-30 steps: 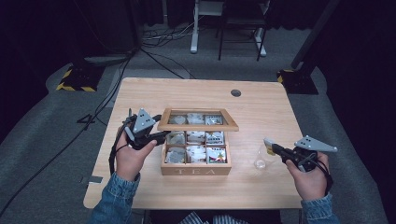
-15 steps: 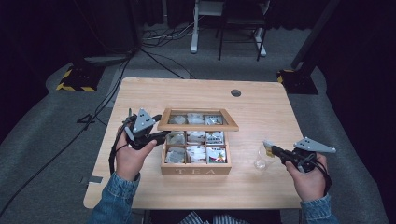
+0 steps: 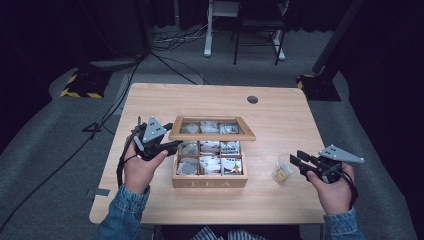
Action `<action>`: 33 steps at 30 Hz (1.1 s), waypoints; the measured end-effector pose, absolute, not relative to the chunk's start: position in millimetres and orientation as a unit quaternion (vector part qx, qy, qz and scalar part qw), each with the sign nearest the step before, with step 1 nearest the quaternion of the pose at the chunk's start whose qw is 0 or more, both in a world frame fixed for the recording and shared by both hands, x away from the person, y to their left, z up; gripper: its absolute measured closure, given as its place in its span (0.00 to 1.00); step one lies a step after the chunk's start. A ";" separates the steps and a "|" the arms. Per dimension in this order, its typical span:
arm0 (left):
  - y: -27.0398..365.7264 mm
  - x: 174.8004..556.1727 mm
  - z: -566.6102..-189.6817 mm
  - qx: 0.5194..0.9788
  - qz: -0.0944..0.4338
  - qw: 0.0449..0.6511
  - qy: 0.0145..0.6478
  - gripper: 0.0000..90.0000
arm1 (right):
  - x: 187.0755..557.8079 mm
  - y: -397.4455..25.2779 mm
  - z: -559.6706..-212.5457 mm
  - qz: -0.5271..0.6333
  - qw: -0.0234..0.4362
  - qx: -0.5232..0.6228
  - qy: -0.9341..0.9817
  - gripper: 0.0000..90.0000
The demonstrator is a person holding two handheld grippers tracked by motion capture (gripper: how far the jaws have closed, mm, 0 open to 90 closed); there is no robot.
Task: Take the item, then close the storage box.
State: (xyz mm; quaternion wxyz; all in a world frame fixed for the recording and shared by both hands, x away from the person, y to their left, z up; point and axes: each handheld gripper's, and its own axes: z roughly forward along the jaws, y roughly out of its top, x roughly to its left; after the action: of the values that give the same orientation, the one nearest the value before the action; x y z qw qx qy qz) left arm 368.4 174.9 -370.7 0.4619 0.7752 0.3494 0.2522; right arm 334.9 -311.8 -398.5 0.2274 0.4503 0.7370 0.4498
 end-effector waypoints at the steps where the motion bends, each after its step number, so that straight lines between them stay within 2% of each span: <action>1: 174.8 368.3 -370.8 0.775 0.252 0.462 0.350 0.50 | 335.0 -313.1 -398.0 0.451 0.230 0.452 0.735 0.66; 5: 175.2 368.2 -371.2 0.776 0.250 0.461 0.349 0.50 | 337.1 -321.3 -397.0 0.452 0.244 0.458 0.725 0.57; 8: 175.4 368.5 -371.1 0.776 0.248 0.462 0.350 0.50 | 339.3 -327.0 -398.3 0.451 0.242 0.463 0.723 0.54; 20: 175.3 367.4 -372.0 0.780 0.248 0.457 0.348 0.50 | 349.8 -344.0 -411.2 0.414 0.242 0.475 0.738 0.55; 33: 175.2 363.7 -374.8 0.787 0.246 0.447 0.347 0.50 | 369.4 -372.7 -452.3 0.362 0.221 0.519 0.742 0.55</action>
State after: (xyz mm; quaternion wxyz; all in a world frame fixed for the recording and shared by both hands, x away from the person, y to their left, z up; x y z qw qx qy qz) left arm 363.7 175.2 -374.8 0.4470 0.7869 0.3473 0.2458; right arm 369.4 -372.7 -452.3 0.2210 0.5192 0.7420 0.3619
